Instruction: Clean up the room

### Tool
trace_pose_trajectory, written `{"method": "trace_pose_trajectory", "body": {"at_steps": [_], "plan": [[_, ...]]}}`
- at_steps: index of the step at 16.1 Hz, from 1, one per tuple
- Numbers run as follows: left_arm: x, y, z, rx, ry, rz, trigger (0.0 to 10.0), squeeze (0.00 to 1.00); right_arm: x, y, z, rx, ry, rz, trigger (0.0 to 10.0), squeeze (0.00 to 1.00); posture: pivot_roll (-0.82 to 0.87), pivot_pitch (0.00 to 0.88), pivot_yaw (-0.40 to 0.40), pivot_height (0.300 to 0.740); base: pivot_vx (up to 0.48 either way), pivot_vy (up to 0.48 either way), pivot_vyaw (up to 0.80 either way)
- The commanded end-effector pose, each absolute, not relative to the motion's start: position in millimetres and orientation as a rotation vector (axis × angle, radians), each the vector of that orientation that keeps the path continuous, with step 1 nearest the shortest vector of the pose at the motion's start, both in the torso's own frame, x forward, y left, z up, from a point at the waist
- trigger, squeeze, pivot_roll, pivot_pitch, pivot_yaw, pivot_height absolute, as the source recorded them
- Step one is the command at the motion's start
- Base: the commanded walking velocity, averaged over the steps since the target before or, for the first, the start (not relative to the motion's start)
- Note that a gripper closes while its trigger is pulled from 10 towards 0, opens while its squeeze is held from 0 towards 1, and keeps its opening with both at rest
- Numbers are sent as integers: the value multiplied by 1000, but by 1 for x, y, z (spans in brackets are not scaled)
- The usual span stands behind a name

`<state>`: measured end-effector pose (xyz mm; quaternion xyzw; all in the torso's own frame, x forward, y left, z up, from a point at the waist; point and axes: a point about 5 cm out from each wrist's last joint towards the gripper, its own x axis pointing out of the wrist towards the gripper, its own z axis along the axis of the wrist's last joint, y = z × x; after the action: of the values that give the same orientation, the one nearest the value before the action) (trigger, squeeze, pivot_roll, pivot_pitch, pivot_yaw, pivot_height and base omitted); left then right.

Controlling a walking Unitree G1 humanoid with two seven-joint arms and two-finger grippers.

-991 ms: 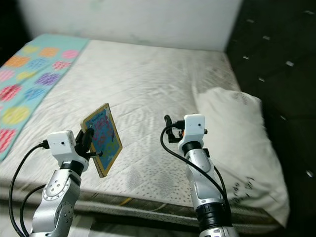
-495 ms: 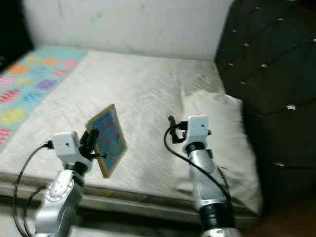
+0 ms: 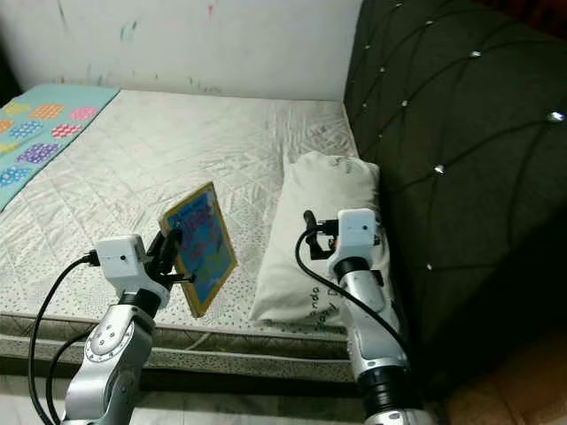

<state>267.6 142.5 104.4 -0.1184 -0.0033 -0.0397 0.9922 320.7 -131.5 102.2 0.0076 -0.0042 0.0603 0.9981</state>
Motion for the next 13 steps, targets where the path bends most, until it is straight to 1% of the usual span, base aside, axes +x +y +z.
{"method": "trace_pose_trajectory", "body": {"at_steps": [1, 13], "plan": [[269, 147, 117, -228, -72, -73, 10000, 0, 323, -128, 108, 18, -27, 132, 10000, 0, -68, 0, -26, 740, 337, 0, 0], [269, 147, 117, -228, -72, -73, 10000, 0, 323, -128, 108, 18, -27, 132, 10000, 0, -68, 0, -26, 740, 337, 0, 0]]}}
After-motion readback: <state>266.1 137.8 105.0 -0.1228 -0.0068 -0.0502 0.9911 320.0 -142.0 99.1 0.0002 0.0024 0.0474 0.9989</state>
